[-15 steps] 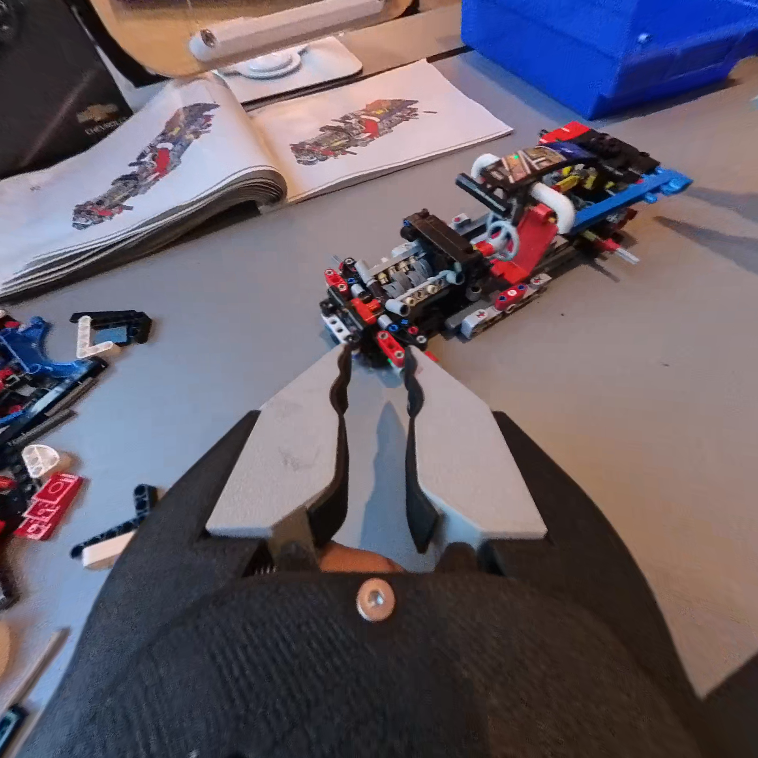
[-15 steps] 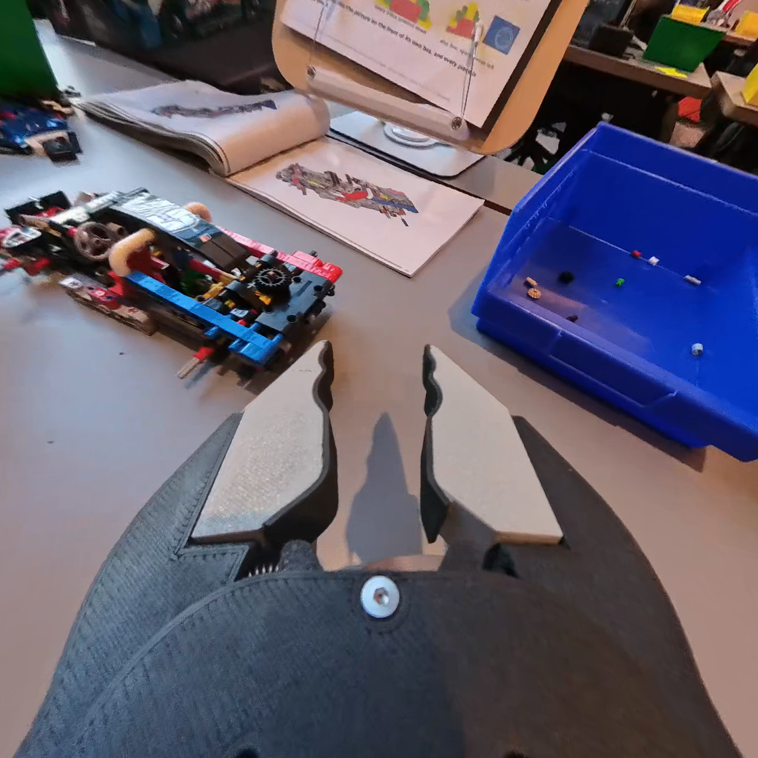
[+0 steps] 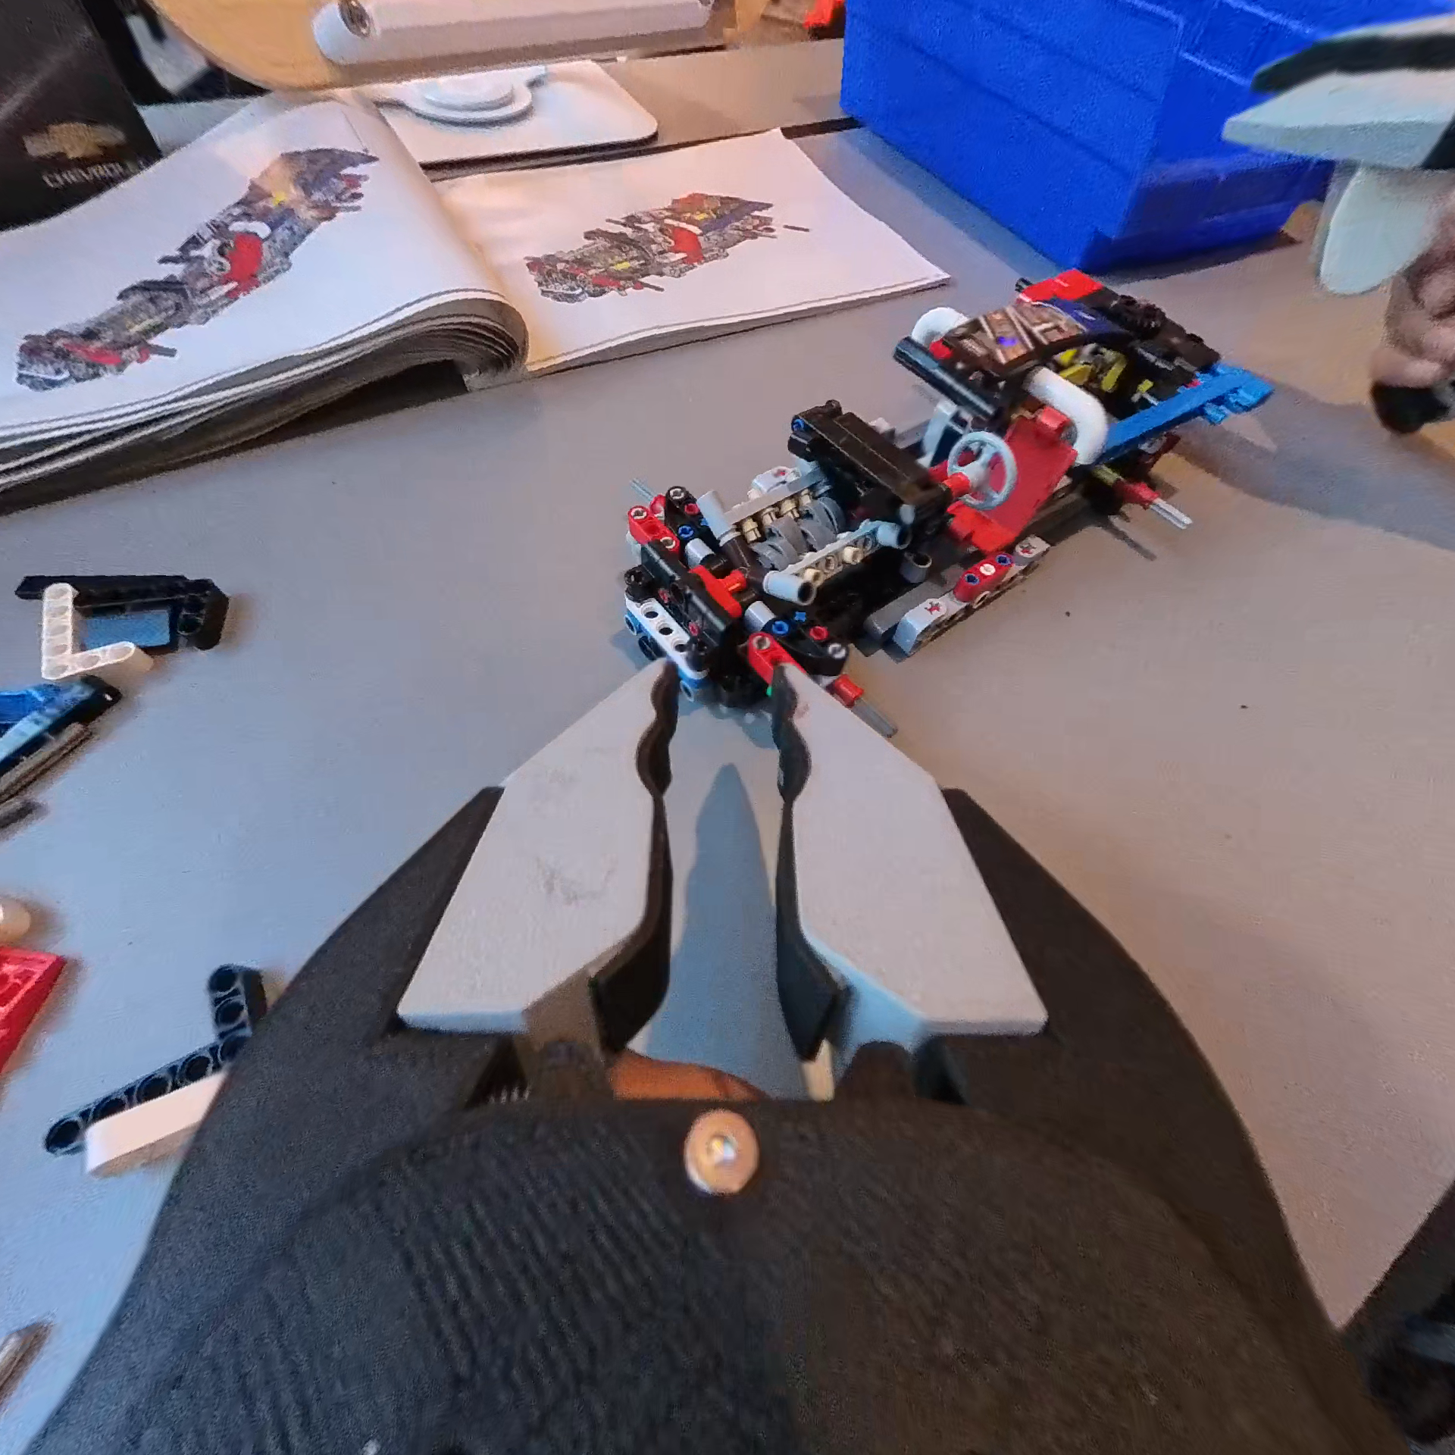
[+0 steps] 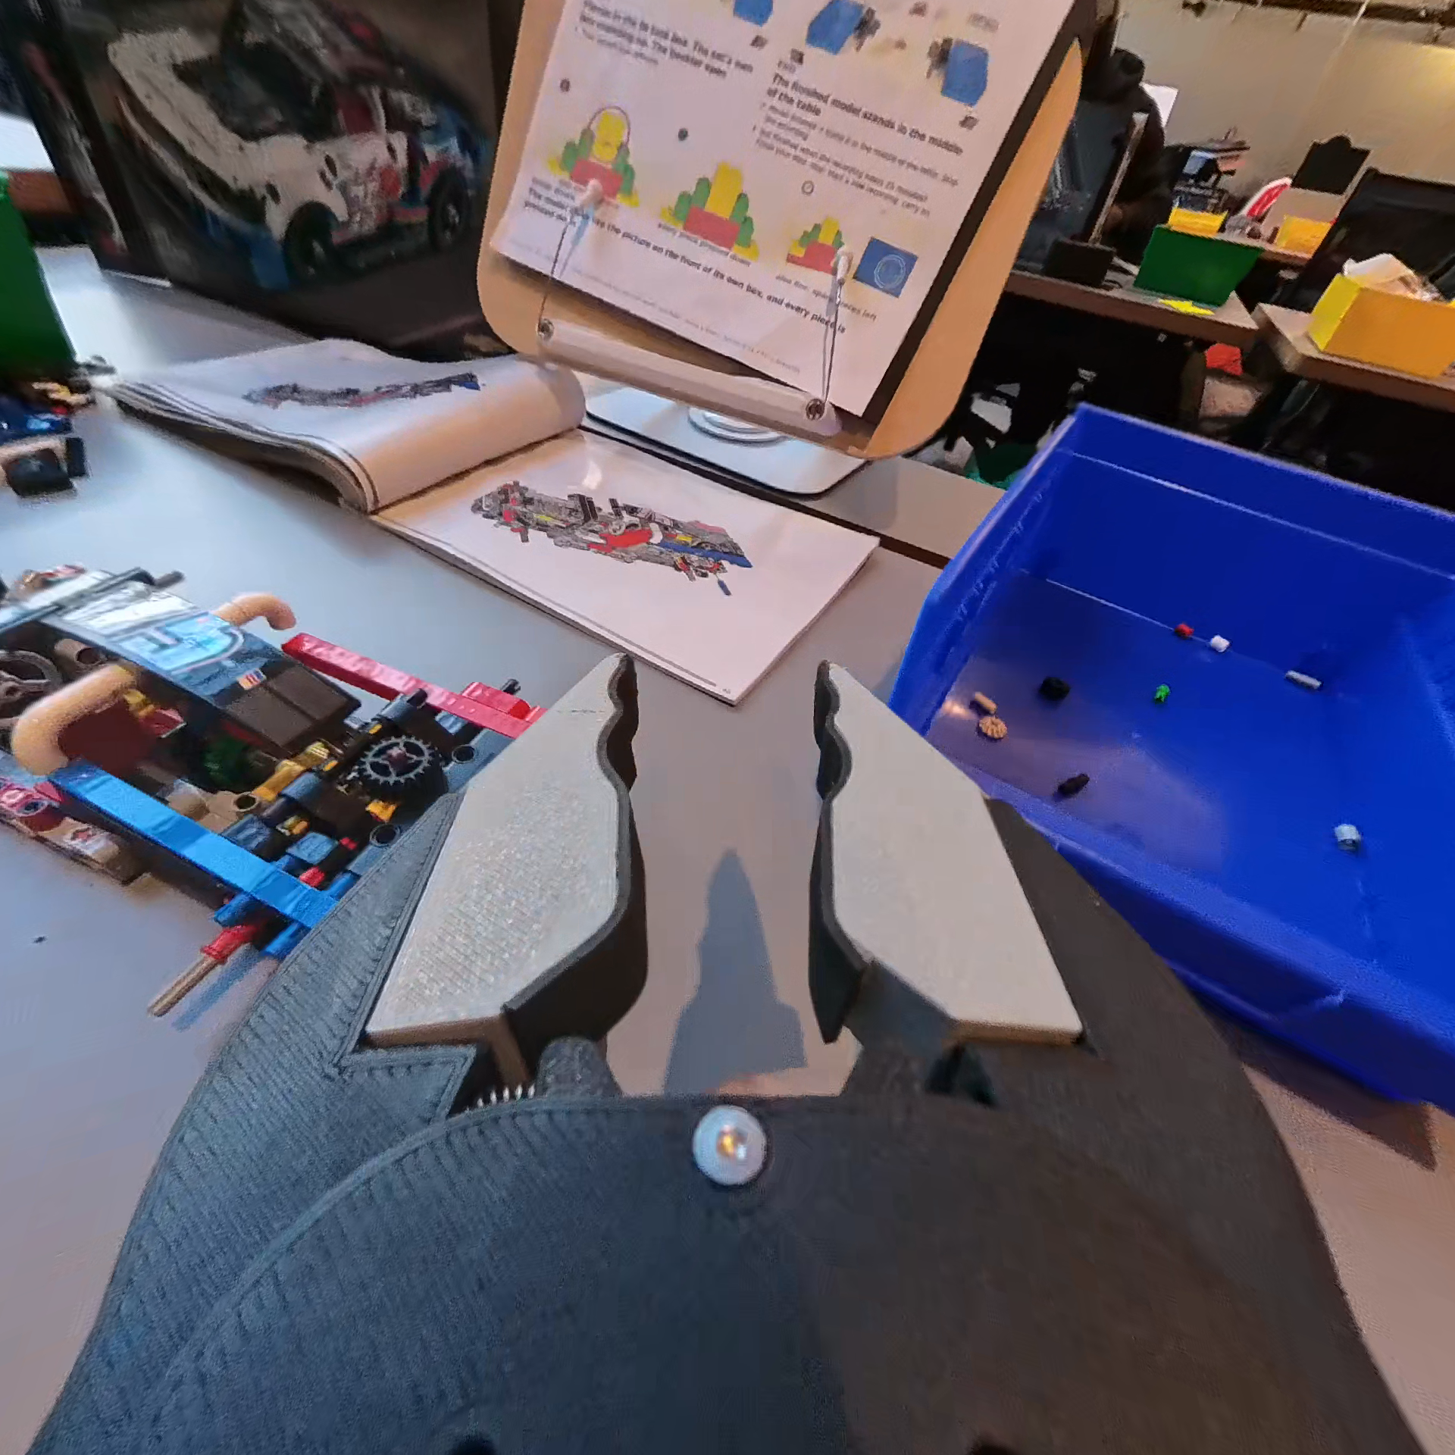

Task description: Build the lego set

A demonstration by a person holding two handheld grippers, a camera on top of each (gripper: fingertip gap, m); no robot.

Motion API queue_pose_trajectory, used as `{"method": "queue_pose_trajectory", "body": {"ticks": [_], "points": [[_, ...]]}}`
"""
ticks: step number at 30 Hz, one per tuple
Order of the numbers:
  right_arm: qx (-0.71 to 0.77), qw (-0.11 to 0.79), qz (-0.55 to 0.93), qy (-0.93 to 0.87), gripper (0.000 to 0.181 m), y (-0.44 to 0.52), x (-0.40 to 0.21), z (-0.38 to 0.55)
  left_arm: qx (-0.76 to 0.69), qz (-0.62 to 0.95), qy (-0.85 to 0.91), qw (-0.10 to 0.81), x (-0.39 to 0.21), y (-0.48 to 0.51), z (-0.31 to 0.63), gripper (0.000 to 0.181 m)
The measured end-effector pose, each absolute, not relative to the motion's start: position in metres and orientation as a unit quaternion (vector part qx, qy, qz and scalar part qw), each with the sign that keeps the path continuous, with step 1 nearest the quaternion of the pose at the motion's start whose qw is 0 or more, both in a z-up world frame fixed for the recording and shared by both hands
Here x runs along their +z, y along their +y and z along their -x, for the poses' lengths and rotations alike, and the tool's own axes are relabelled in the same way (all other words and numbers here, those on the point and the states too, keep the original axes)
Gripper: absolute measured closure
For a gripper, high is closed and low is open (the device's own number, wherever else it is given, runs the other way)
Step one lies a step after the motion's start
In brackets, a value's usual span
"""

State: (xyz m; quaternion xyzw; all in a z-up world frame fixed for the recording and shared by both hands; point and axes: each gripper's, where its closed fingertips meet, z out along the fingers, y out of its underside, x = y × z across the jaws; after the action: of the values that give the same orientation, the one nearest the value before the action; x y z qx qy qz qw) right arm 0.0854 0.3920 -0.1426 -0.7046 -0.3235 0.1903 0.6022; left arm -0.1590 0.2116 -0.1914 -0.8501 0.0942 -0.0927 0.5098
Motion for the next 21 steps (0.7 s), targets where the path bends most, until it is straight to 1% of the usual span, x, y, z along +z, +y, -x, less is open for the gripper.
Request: {"method": "queue_pose_trajectory", "body": {"ticks": [5,7,21], "points": [[0.197,0.599,0.711,-0.31,0.139,0.3941,-0.1516,-0.0939,-0.127,0.836,0.068,0.53,-0.183,0.209,0.1639,0.164],[0.214,0.595,0.714,-0.301,0.142,0.3949,-0.1523,-0.0932,-0.131,0.839,0.068,0.524,-0.1848,0.2093,0.1633,0.164],[0.237,0.586,0.722,-0.279,0.144,0.395,-0.1548,-0.0974,-0.128,0.849,0.078,0.507,-0.1907,0.2105,0.1602,0.163]]}}
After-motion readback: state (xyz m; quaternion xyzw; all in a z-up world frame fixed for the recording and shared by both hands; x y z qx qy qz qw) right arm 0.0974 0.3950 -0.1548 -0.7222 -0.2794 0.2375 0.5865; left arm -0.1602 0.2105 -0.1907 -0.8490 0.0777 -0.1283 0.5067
